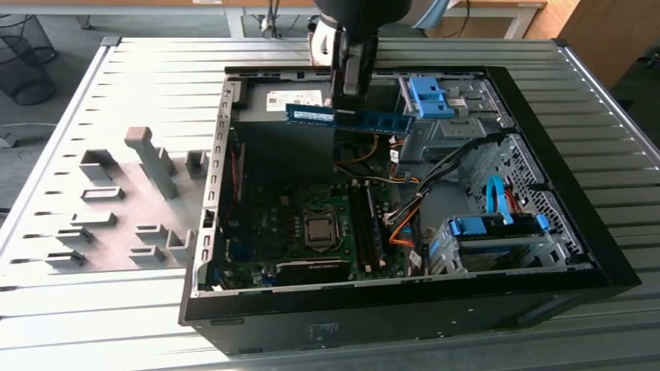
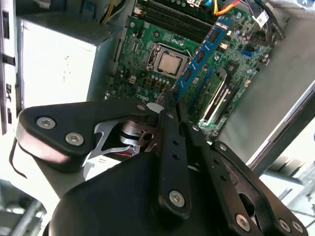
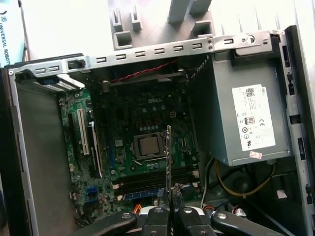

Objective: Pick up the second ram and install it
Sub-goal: 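Insert the second ram into the second slot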

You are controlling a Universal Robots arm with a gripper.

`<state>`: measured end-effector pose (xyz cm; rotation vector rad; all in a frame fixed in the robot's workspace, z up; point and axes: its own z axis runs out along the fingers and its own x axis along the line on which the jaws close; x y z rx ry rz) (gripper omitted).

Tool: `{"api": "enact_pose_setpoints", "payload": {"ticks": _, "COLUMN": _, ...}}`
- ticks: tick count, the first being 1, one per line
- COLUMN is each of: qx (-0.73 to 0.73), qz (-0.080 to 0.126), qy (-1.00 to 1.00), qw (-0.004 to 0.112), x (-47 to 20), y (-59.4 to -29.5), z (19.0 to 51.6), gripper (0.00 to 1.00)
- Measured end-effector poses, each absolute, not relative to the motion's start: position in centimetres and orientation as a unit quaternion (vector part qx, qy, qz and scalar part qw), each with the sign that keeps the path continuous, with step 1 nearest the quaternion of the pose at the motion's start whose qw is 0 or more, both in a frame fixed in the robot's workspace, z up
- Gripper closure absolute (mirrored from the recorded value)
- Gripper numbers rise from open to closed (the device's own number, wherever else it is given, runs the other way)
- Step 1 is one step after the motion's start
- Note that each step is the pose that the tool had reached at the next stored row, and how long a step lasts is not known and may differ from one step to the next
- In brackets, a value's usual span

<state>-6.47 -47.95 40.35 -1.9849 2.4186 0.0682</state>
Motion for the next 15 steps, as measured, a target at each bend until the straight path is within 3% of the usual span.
{"api": "enact_pose_setpoints", "payload": {"ticks": 15, "qx": -0.53, "qz": 0.019, "qy": 0.847, "qw": 0.008, "x": -6.47, "y": -47.95, "z": 39.99, "gripper": 0.86}}
